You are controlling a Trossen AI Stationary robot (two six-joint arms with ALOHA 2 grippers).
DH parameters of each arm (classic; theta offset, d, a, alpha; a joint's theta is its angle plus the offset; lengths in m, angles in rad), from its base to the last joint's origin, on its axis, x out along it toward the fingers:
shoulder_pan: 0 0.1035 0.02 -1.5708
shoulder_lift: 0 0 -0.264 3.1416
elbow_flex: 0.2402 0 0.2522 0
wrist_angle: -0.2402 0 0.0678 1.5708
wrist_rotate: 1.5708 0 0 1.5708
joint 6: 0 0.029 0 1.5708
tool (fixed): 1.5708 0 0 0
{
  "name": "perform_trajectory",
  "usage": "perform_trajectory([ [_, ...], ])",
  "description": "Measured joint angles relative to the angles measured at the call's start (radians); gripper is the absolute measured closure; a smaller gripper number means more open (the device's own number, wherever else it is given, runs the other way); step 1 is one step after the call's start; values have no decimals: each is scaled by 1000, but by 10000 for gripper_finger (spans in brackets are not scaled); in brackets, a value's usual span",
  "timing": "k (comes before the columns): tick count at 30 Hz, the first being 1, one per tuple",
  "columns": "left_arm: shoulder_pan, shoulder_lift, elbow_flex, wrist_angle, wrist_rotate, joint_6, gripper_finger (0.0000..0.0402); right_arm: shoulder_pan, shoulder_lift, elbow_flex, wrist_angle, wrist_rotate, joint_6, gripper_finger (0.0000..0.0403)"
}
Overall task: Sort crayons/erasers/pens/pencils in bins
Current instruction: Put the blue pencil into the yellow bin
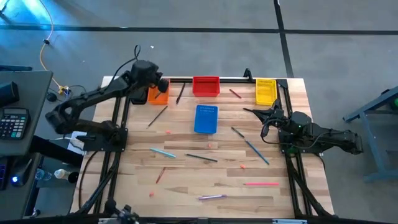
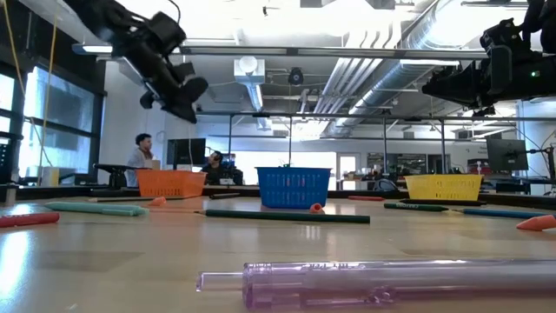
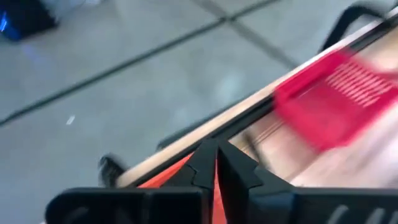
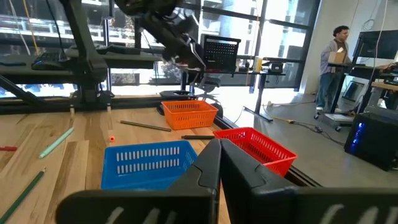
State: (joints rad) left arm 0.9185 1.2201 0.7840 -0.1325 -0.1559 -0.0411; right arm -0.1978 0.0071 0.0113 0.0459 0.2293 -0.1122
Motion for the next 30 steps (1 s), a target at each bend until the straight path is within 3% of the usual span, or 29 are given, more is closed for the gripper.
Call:
perform_trajectory([
  [11,-259,-132,-198,399,127,-63,401,0,0,0,0,0,0,401],
  [20,-475,-131,-201,519,122,-42,395,0,0,0,0,0,0,401],
  [30,-558,-88,-201,685,101,-35,362,0,0,0,0,0,0,401],
])
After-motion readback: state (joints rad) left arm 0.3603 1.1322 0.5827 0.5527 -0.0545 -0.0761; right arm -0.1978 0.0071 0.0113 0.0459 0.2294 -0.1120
